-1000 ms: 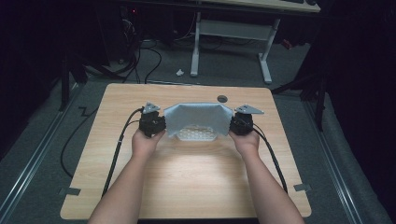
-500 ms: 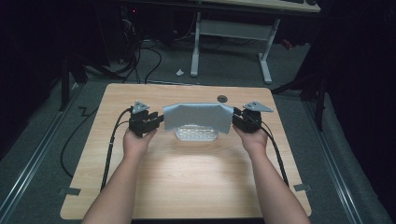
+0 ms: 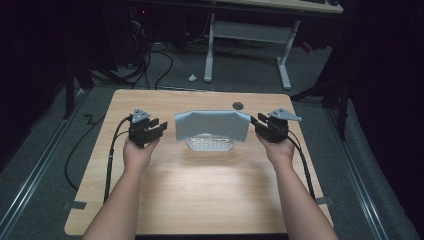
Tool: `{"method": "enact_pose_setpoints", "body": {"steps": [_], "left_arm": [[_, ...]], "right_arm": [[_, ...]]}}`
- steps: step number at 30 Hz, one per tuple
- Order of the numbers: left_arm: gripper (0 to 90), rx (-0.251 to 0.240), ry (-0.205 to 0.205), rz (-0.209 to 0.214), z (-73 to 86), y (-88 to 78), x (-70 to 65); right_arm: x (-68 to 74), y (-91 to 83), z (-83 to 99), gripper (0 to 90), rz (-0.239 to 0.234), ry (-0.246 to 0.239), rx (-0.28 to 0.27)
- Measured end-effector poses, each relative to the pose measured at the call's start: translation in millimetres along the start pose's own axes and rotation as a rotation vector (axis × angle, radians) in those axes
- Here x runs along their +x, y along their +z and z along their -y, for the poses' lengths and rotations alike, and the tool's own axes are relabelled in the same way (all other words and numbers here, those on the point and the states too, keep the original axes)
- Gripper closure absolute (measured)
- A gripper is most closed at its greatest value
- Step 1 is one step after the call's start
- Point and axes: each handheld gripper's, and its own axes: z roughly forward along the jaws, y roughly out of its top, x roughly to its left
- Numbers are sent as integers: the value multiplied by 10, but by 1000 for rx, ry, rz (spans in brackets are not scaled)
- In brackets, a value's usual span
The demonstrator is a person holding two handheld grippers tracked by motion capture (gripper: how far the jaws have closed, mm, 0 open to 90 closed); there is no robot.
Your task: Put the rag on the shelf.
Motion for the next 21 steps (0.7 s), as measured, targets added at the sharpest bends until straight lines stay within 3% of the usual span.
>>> {"method": "enact_pose_setpoints", "body": {"steps": [8, 12, 14, 18, 21], "left_arm": [[554, -9, 13, -8, 103, -138, 29], [545, -13, 36, 2, 182, -244, -2], [541, -19, 35, 13, 227, -306, -21], [541, -21, 45, 26, 310, -443, -92], [536, -31, 56, 45, 369, -559, -188]], "right_arm": [[-9, -125, 56, 624, 0, 1, -17], [23, -222, 95, 616, -1, -37, -20], [49, -283, 116, 610, -7, -32, -25], [158, -388, 150, 585, -3, -84, -11], [253, -494, 194, 585, -16, -98, -32]]}}
